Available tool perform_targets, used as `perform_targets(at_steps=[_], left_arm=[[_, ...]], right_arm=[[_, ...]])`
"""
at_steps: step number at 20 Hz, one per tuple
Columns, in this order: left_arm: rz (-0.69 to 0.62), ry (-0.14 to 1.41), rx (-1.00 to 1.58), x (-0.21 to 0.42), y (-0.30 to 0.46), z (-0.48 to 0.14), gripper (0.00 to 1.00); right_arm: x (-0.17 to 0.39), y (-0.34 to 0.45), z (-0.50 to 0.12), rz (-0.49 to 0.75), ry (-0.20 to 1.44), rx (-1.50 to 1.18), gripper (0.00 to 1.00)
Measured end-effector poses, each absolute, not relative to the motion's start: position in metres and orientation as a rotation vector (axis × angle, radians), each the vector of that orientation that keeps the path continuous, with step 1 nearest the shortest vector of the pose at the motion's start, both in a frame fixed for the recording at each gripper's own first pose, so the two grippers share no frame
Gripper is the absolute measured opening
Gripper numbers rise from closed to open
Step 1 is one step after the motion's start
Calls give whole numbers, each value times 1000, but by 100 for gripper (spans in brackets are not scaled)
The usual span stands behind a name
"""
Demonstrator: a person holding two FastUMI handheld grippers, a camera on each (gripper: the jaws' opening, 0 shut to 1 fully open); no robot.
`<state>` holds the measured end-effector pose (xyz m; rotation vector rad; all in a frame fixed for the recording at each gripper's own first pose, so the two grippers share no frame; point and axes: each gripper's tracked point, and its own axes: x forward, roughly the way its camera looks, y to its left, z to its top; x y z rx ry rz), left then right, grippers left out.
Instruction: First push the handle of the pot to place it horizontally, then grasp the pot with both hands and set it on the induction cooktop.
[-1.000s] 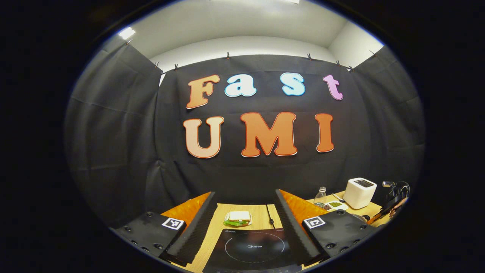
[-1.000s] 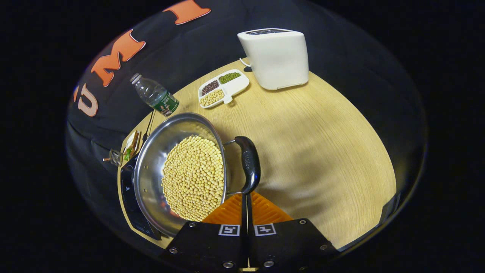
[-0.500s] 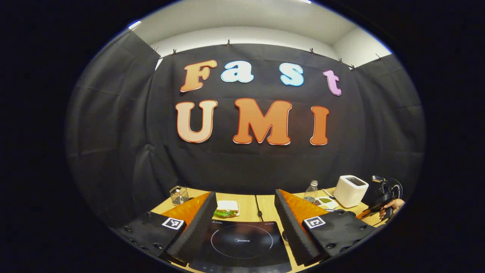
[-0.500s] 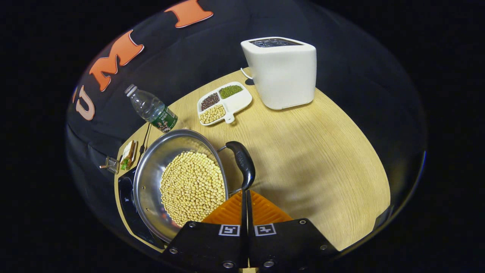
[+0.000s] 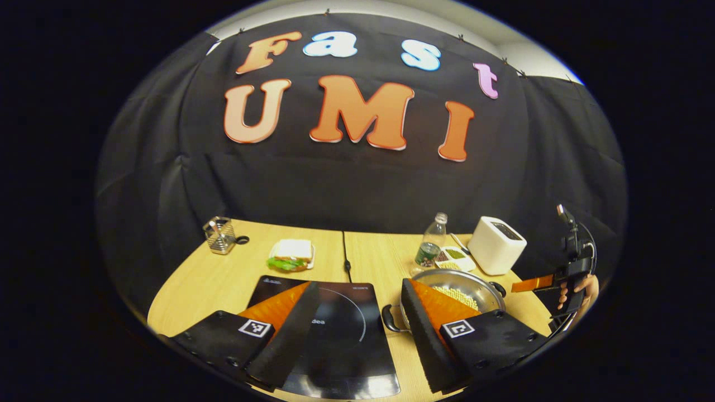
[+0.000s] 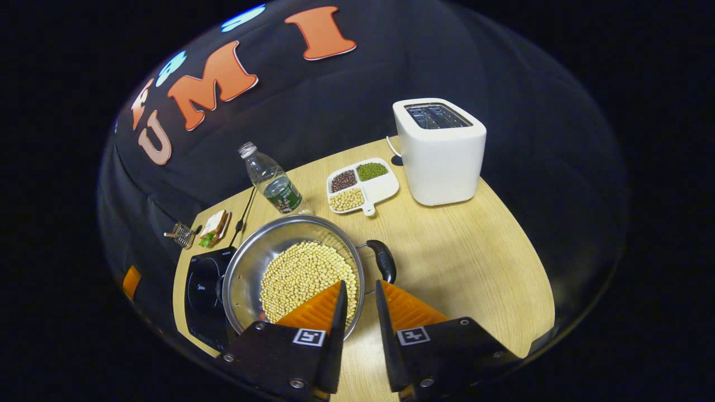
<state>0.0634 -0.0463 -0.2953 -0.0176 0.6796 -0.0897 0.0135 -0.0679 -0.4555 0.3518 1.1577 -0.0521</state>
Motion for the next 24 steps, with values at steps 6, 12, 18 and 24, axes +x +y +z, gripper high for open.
perform_targets(at_steps=[6,12,18,24], left_arm=[[-124,906,-52,72,-79,-385,96],[-143,1078,-107,73,-101,-447,92],[-141,1126,-125,75,-110,-473,92],[-171,1106,-139,78,-125,-480,92]], right_arm=[[15,-58,-461,-20,1152,270,74],[18,-56,-459,6,1135,253,83],[16,-57,-464,22,1135,193,86],[19,-72,-485,-17,1151,114,86]])
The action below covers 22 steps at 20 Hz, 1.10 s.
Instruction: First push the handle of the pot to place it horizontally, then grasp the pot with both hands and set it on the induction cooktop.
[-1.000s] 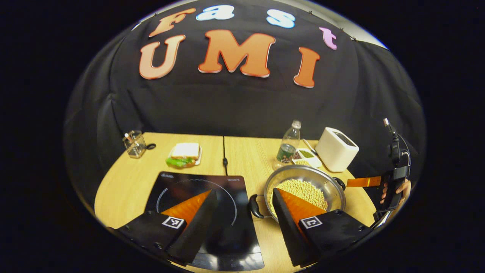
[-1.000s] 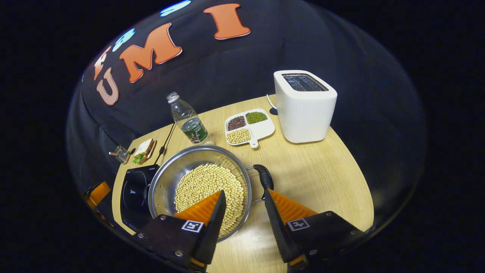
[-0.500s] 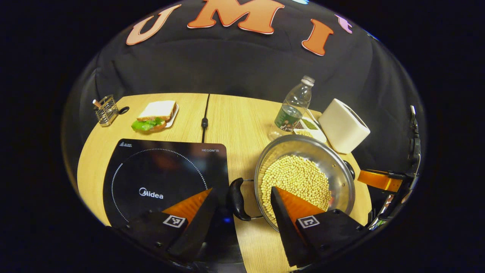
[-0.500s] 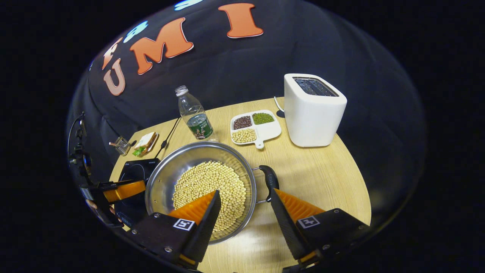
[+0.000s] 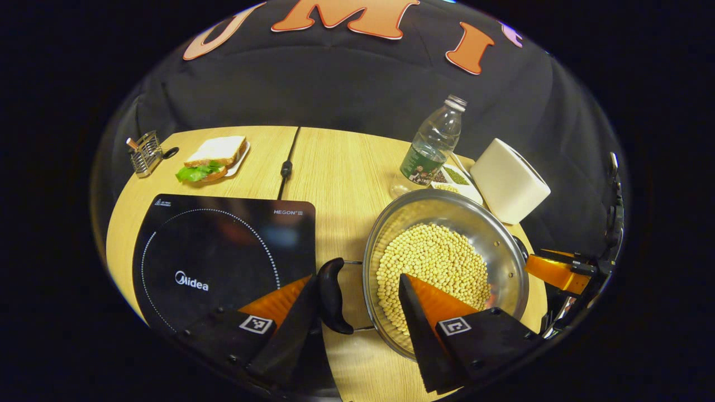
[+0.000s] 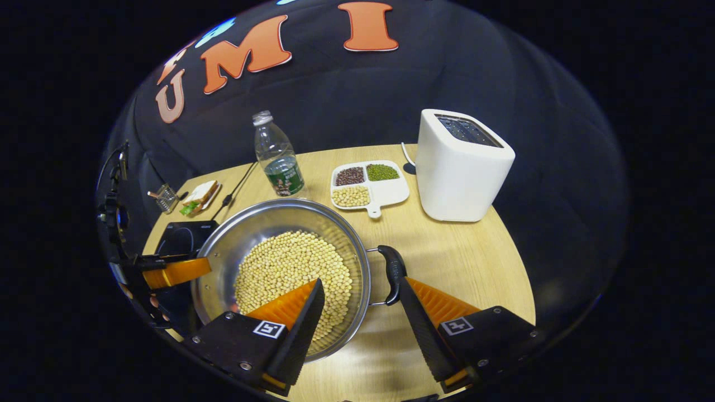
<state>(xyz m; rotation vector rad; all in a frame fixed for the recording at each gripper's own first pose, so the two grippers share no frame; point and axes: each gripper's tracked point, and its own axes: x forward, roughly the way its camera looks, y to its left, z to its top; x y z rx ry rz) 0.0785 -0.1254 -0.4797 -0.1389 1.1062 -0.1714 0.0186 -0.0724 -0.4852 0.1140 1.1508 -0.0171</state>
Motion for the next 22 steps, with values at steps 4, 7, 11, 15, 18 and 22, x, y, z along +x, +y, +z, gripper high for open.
perform_targets(at_steps=[4,7,11,15,18,22], left_arm=[[-215,1116,-140,78,-144,-494,89],[-199,1104,-134,88,-153,-509,92],[-202,1080,-109,101,-164,-517,95],[-217,1090,-73,108,-172,-534,92],[-204,1084,-41,113,-172,-541,92],[-174,1063,12,117,-168,-545,91]], right_arm=[[25,-93,-498,-68,1140,49,86],[27,-113,-513,-131,1162,39,86],[24,-118,-537,-143,1190,9,83],[17,-125,-543,-168,1209,27,77],[18,-126,-544,-178,1213,49,74],[17,-127,-543,-167,1213,35,73]])
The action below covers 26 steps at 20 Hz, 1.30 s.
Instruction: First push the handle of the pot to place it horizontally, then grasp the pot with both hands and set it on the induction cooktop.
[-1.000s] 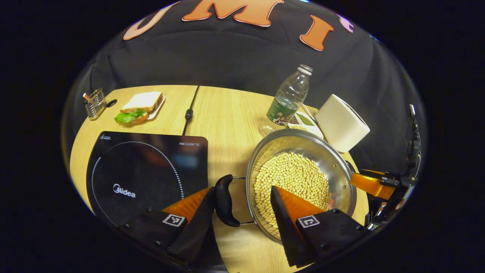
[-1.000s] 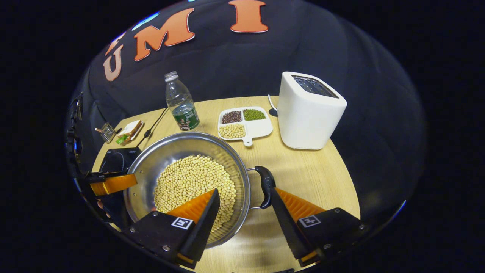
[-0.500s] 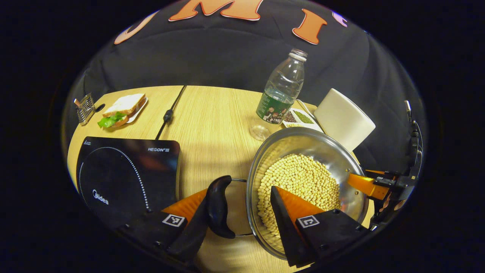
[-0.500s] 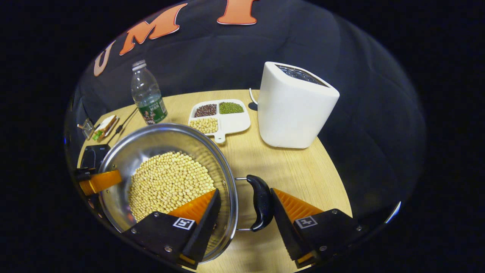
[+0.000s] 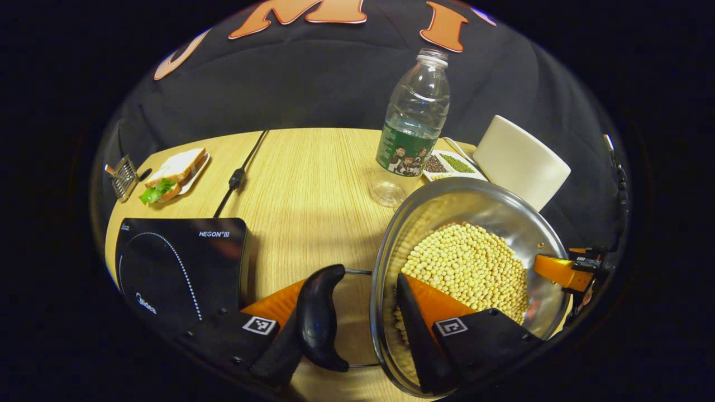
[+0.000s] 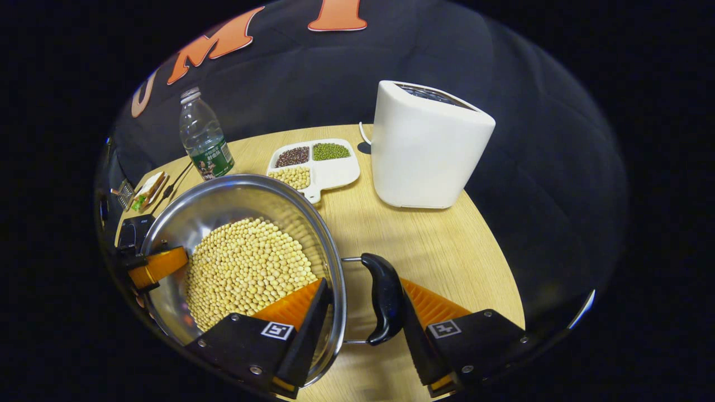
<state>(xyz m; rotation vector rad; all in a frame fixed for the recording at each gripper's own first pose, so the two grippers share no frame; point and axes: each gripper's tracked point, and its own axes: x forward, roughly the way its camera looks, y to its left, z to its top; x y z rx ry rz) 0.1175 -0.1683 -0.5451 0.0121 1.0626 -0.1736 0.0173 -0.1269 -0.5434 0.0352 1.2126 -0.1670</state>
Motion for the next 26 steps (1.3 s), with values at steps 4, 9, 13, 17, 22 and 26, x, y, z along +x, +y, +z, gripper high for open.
perform_targets(at_steps=[4,9,13,17,22,26], left_arm=[[-136,1016,45,126,-164,-549,87],[-116,956,52,132,-163,-546,89],[-100,945,56,134,-164,-544,88],[-92,917,64,132,-161,-530,88],[-107,857,88,134,-152,-490,87],[-107,840,118,127,-133,-461,85]], right_arm=[[17,-127,-543,-171,1200,20,69],[18,-126,-542,-190,1176,40,68],[15,-124,-539,-204,1155,23,64],[12,-122,-526,-205,1128,22,64],[15,-113,-493,-208,1078,36,63],[10,-94,-470,-195,1065,64,63]])
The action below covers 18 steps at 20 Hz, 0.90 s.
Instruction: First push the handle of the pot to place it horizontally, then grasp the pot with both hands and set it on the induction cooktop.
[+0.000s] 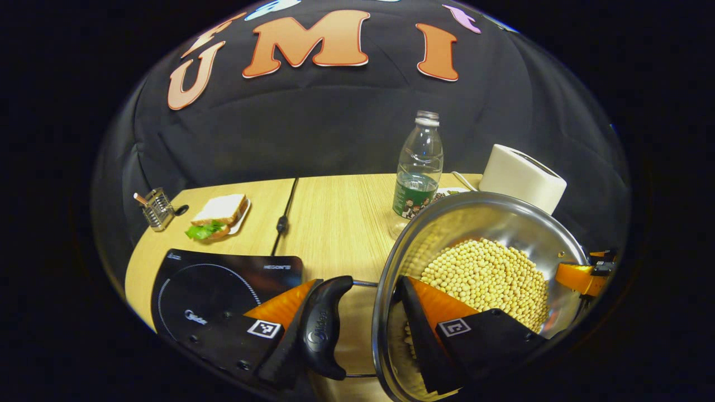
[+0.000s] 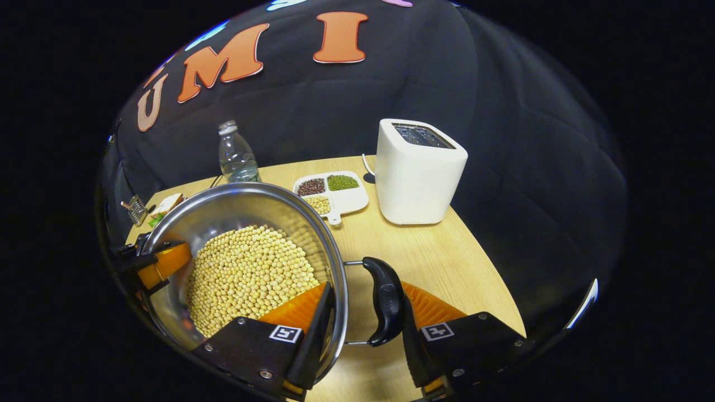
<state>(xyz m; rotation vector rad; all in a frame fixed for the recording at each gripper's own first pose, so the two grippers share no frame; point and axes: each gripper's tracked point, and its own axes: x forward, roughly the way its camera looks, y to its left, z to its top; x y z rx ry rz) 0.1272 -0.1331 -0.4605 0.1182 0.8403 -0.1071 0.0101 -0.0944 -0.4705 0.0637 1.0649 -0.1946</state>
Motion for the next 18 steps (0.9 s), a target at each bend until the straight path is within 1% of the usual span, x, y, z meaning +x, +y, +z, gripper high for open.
perform_targets(at_steps=[1,10,12,13,14,18], left_arm=[[-103,831,123,125,-126,-452,87],[-4,774,102,96,-39,-400,87],[21,755,102,93,-21,-390,87],[33,751,101,90,-12,-385,84],[44,746,101,88,-4,-381,87],[73,730,100,83,26,-366,87]], right_arm=[[9,-87,-464,-188,1059,69,63],[10,-5,-427,-76,1023,42,63],[14,10,-420,-50,1012,38,63],[16,19,-416,-42,1011,39,63],[23,31,-417,-33,1009,41,63],[23,57,-409,-1,995,45,63]])
